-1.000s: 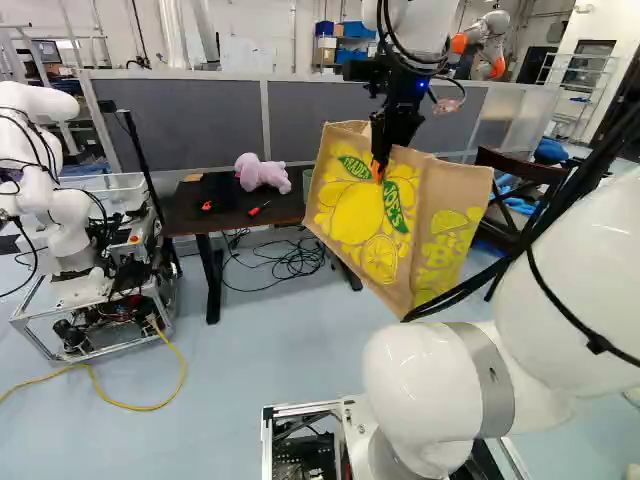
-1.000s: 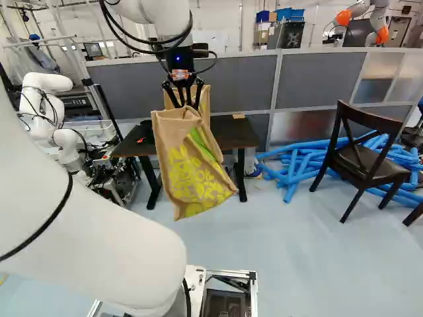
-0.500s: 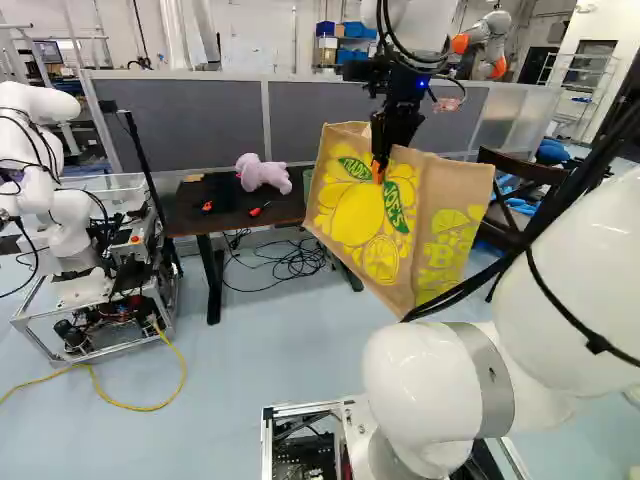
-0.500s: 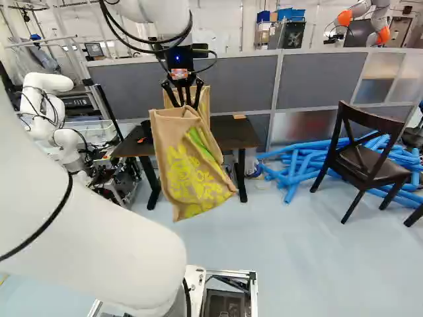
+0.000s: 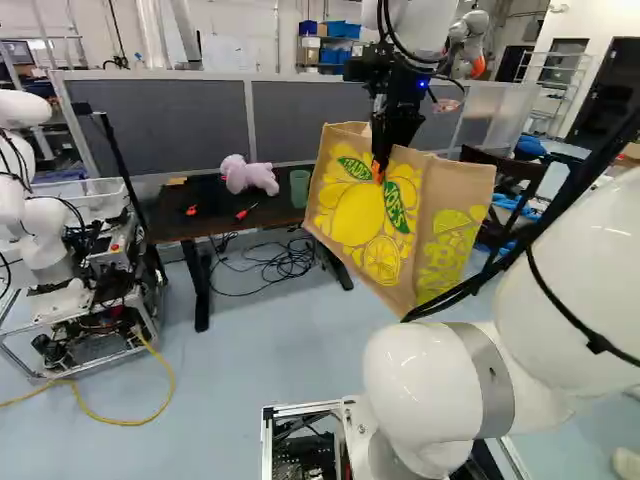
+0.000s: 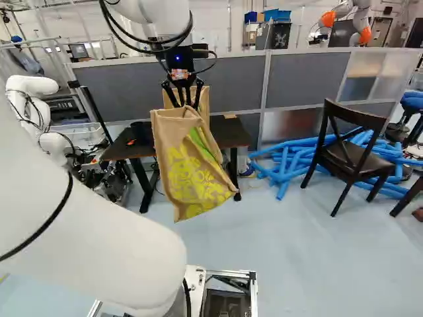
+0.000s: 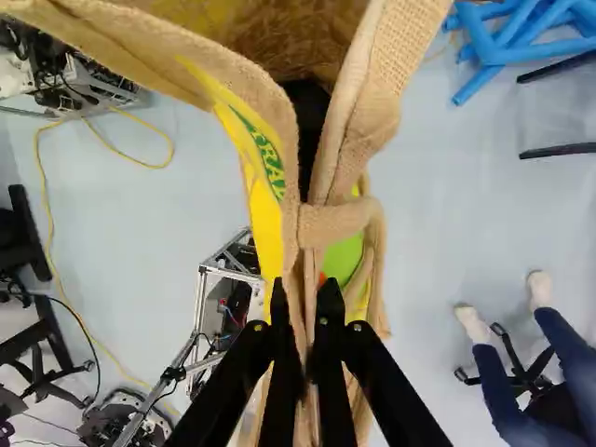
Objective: Pick up the bag on the ground and place it on the table
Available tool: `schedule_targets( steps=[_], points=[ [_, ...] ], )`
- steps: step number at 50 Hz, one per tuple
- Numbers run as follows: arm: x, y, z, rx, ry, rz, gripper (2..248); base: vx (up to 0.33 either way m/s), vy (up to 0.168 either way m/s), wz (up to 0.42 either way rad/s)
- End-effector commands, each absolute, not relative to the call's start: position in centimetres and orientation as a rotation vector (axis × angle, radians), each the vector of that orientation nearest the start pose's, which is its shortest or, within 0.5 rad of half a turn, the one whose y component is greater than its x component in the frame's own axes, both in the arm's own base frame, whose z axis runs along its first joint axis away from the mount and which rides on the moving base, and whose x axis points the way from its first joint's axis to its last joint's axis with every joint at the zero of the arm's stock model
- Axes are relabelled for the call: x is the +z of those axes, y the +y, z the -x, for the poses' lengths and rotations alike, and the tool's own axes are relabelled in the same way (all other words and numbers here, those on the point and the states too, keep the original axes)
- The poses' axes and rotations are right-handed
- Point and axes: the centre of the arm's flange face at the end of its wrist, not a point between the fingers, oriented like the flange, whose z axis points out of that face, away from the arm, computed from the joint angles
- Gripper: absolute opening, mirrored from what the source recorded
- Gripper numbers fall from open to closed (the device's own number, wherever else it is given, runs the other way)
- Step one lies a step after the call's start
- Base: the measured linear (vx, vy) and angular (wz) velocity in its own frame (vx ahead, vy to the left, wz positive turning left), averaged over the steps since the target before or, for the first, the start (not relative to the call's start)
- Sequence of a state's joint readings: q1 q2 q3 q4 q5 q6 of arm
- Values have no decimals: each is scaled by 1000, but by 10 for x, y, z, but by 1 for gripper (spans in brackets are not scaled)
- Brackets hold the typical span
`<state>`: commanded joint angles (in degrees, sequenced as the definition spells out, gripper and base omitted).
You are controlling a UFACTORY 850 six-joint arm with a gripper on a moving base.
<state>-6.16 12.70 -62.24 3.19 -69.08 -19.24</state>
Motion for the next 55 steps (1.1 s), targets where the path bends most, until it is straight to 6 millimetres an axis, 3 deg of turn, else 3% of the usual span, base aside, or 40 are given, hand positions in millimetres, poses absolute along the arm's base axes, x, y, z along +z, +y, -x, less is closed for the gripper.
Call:
schedule_targets(
  steps=[39, 55],
  points=[
    [689, -35, -372, -173, -327, 3090, 22, 4, -44, -213],
    [689, -35, -372, -173, -327, 3090, 22, 6, -9, -38]
  ],
)
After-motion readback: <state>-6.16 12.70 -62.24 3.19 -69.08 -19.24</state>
